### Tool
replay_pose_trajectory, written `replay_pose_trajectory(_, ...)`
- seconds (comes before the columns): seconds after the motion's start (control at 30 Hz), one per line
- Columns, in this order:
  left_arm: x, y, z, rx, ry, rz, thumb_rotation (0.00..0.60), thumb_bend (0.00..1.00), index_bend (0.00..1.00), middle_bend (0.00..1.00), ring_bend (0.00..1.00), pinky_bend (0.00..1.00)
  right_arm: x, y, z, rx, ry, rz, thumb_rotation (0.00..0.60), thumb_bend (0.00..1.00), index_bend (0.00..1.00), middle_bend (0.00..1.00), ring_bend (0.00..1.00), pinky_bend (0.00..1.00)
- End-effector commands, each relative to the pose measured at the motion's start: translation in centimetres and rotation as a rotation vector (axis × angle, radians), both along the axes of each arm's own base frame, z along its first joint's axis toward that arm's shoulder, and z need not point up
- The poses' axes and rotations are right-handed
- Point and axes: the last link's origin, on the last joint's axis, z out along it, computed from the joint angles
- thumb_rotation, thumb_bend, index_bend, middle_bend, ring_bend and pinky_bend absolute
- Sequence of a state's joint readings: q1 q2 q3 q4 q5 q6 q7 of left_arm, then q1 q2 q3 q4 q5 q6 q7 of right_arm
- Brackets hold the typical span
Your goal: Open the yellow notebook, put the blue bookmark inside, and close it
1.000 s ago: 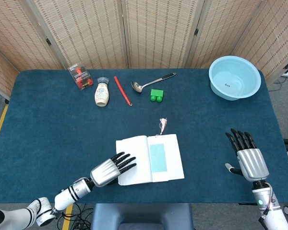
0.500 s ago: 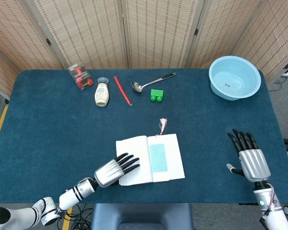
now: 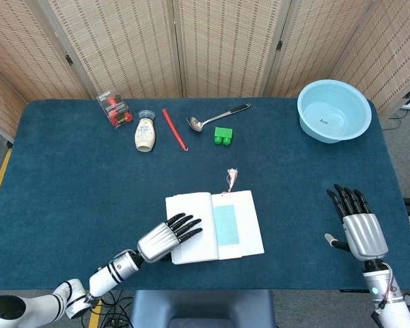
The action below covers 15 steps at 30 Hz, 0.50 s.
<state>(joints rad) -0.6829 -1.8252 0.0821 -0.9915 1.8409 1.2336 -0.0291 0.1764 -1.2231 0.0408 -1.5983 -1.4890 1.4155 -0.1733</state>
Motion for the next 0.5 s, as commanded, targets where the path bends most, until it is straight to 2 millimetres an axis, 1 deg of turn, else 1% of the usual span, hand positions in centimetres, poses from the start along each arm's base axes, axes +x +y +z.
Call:
replay_pose_trajectory(0.03,0.4,0.4,0.0,-0.007,-0.059,0.030,0.600,0.19,0.12,0.04,0.07,0.14,0.0,0.0,0.0,-0.004,-0.001,0.000,0.600,0.09,0.00,0.00,0.00,0.00)
replay_pose_trajectory(0.23,1.1,1.4,0.7,0.012,-0.143,0.065,0.600,0.19,0.14,0.04,0.08,0.14,0.0,-0.1,0.2,-0.014,-0.004,0.001,0.600,0.09,0.00,0.00,0.00,0.00)
replay_pose_trajectory(0.5,3.1,2.4,1.2,-0.014,-0.255,0.125,0.600,0.19,0.14,0.04,0.08,0.14,0.2,-0.1,0.4,-0.025,-0.010,0.007,0.600,0.09,0.00,0.00,0.00,0.00)
